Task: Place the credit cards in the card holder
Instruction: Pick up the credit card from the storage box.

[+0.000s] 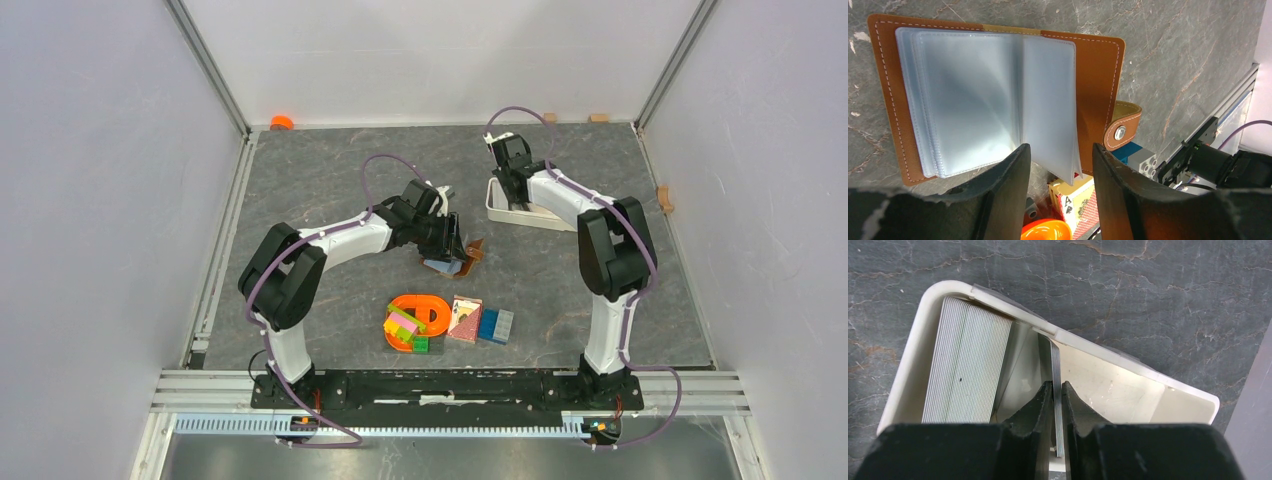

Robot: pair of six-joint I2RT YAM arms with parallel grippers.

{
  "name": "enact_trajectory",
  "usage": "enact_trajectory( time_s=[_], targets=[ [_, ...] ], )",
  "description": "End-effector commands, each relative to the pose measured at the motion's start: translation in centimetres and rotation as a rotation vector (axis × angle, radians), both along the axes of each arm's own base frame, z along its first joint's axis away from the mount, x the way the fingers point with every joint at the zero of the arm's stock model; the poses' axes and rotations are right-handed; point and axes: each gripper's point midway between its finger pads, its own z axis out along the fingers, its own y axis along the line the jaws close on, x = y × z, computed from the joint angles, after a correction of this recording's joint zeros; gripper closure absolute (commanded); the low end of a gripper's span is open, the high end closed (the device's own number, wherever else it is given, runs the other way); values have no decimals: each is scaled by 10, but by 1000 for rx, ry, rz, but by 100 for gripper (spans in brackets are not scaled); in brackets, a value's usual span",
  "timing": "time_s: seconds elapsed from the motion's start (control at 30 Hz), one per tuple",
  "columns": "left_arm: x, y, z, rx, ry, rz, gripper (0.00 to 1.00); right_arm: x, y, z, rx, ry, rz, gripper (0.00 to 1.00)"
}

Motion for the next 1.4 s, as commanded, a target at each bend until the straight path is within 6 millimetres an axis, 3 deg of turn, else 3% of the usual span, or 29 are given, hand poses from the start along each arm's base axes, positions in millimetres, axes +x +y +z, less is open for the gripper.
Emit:
enact_trajectory(
  time_s=[0.0, 0.4, 0.77, 1.37],
  targets=[
    [4, -10, 34, -67, -55, -24, 45, 7, -1, -5, -27, -18, 0, 82],
    [3, -10, 33, -66, -51, -24, 45, 7, -3, -21, -66, 15, -1, 60],
    [3, -11, 34, -70, -52, -26, 45, 13, -8, 8, -82, -39, -10, 63],
    [2, -11, 38, -77, -56, -27, 45, 13, -12, 24, -105, -56, -9, 67]
  ],
)
